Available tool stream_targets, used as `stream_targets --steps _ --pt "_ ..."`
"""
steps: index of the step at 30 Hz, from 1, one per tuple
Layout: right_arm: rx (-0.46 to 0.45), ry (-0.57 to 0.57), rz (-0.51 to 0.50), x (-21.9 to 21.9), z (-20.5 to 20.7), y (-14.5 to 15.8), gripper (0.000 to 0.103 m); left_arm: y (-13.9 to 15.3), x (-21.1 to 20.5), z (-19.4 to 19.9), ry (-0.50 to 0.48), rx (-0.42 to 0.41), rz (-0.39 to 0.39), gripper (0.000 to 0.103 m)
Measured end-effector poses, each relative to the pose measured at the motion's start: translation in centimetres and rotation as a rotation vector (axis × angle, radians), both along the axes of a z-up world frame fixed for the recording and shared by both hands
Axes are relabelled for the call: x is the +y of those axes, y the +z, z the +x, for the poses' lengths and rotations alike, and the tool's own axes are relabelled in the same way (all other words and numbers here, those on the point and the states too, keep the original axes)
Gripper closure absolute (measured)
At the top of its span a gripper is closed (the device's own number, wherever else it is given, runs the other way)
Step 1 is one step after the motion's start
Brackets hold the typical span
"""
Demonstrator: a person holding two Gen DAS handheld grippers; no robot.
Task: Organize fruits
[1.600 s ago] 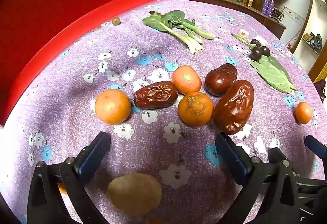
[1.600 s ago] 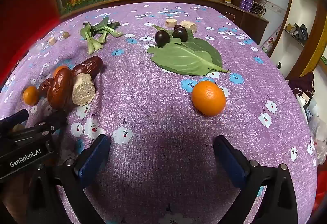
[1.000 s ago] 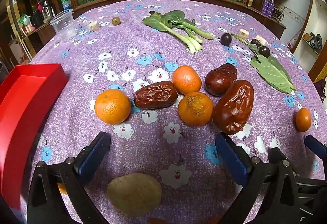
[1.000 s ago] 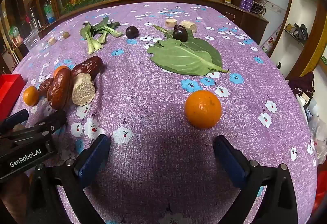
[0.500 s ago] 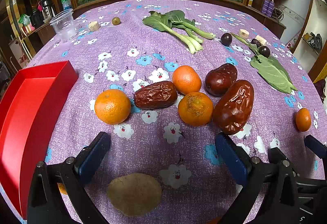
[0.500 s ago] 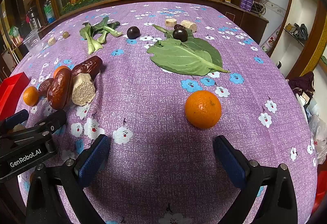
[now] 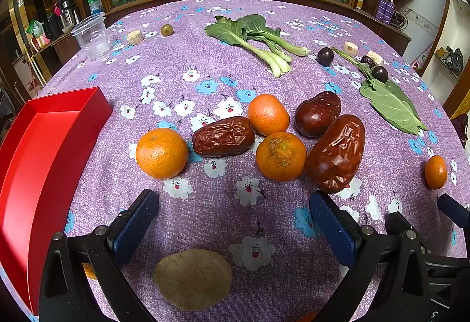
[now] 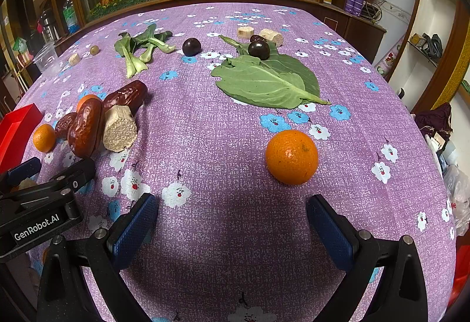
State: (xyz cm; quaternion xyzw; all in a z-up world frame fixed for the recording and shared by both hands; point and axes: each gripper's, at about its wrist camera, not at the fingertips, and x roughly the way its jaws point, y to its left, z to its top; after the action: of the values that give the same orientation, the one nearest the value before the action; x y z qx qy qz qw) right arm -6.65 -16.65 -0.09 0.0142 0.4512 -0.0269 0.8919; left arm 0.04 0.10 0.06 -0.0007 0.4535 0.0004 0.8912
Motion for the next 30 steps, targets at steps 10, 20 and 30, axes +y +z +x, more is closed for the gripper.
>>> stream_targets --steps 10,20,30 --pt "0.000 -0.003 0.003 -0.1 0.1 0.1 0.000 0.0 0.0 0.0 -0.003 0.005 0.000 0.000" --pt "0.039 -0.007 0.011 -0.1 0.1 0.2 0.000 0.1 0.4 -0.2 -0.090 0.085 -0.003 0.001" --pt "0.032 -0.028 0.006 0.0 -0.5 0.1 0.000 4.9 4.9 -6.9 -0.019 -0.118 -0.014 0.001"
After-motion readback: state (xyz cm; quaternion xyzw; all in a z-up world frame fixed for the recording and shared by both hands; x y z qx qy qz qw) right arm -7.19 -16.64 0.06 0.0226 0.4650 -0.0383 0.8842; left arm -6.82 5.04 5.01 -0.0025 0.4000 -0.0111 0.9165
